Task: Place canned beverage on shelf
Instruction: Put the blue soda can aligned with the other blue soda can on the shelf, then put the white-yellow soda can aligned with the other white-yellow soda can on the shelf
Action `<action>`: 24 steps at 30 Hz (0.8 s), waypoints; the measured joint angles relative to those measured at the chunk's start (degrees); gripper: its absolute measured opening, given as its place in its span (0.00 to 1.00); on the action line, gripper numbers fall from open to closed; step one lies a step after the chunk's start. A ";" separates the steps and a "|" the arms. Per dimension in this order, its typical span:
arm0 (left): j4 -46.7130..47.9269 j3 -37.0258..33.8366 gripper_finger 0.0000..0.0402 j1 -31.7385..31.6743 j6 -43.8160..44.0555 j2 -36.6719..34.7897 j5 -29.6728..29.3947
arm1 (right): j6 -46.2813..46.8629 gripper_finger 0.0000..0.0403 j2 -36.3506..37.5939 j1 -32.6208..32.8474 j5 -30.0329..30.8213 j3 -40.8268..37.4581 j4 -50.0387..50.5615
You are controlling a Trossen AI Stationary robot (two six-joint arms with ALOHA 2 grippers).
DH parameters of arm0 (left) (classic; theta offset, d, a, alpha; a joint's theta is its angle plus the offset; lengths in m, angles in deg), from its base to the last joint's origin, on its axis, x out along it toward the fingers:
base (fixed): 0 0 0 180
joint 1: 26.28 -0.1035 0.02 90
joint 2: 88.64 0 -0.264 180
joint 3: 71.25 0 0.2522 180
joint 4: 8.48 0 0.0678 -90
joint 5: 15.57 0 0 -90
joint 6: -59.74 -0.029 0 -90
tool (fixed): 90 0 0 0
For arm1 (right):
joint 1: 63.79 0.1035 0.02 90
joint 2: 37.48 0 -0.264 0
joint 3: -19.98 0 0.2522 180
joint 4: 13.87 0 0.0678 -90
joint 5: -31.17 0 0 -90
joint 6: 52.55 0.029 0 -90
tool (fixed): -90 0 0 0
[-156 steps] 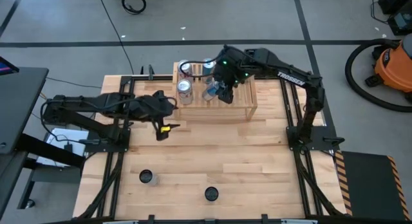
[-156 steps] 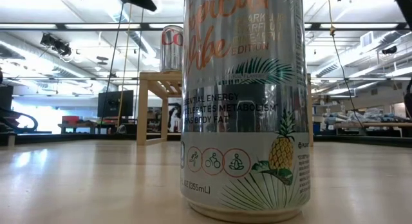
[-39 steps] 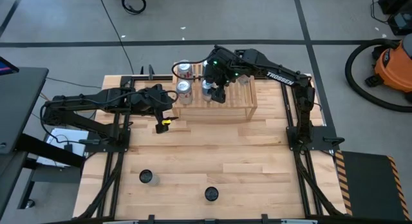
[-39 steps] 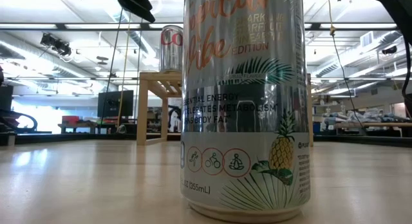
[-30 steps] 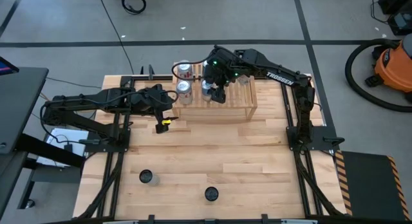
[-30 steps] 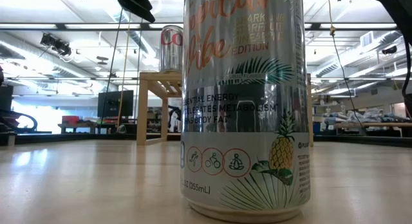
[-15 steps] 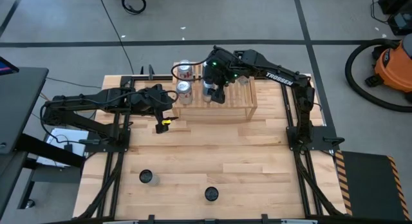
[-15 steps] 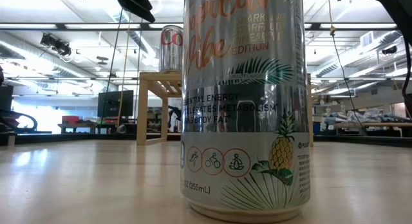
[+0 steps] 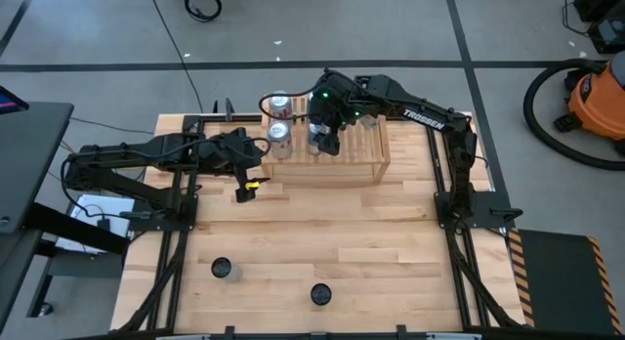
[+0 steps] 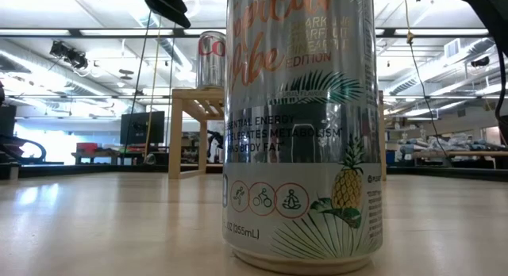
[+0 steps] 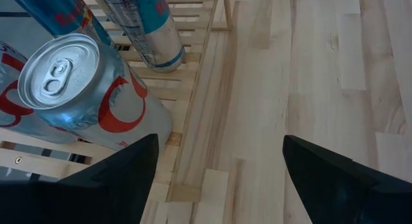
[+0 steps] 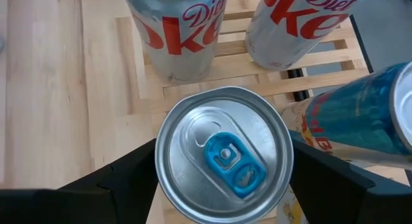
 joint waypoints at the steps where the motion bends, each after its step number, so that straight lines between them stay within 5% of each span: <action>1: 0.00 0.00 0.83 0.00 0.00 0.00 0.00 | 0.17 0.80 0.00 0.00 0.02 0.03 0.00; 24: 1.01 0.00 0.83 0.00 -0.04 0.00 -0.02 | 0.23 0.80 8.07 1.14 -0.11 0.18 -0.59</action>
